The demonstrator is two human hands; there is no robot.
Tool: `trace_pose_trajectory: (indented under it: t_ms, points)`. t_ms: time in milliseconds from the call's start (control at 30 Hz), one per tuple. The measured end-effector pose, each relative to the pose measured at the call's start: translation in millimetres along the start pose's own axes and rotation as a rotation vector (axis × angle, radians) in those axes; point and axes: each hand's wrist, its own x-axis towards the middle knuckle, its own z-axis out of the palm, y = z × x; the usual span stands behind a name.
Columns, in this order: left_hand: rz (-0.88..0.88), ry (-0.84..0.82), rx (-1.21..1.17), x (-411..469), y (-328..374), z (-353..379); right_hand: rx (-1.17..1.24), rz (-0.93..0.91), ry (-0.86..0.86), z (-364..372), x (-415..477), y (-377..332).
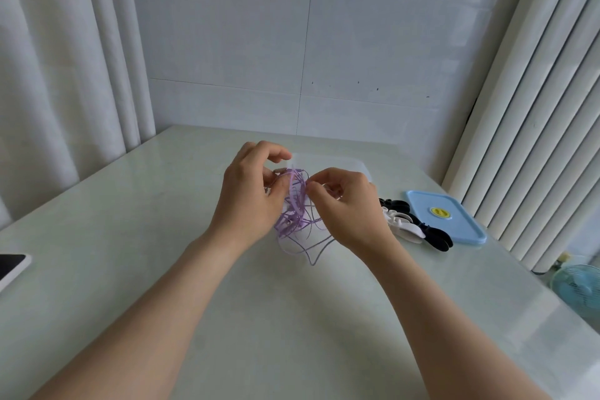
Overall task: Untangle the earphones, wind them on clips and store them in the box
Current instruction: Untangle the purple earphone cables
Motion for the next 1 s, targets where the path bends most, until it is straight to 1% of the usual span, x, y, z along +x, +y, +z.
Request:
trace_pose_trajectory:
  t_ms: [67,167,233,333,400,500,600,700,833,900,1000]
  points:
    - [-0.003,0.021,0.018,0.6,1.3,-1.0,0.022,0.042,-0.008,-0.4,1.6,1.3]
    - [-0.005,0.022,0.035,0.9,0.1,-1.8,0.033,0.053,-0.003,-0.8,2.2,0.9]
    - [-0.015,0.038,0.036,1.5,-0.6,-2.0,0.087,0.071,-0.019,-0.7,3.1,0.6]
    - [-0.073,0.069,0.006,0.9,2.0,-3.5,0.176,0.119,-0.069,-1.8,2.8,0.1]
    - [-0.104,0.059,0.009,1.2,2.6,-4.1,0.213,0.144,-0.089,-3.6,3.1,0.0]
    - [-0.139,0.017,0.010,1.4,2.4,-4.0,0.252,0.169,-0.112,-5.1,4.0,-1.1]
    - [-0.186,-0.074,-0.035,1.0,4.7,-2.7,0.330,0.188,-0.136,-7.6,3.5,-5.1]
    - [-0.319,-0.193,-0.232,3.3,5.0,-3.5,0.362,0.204,-0.152,-8.9,2.6,-6.4]
    - [-0.449,-0.257,-0.440,6.9,13.1,-13.5,0.324,0.217,-0.138,-6.1,4.0,-1.1]
    - [-0.486,-0.275,-0.457,7.9,16.0,-17.1,0.322,0.216,-0.125,-7.4,4.6,-0.3]
    - [-0.482,-0.283,-0.408,6.8,14.3,-15.5,0.330,0.197,-0.120,-13.6,2.9,-5.2]
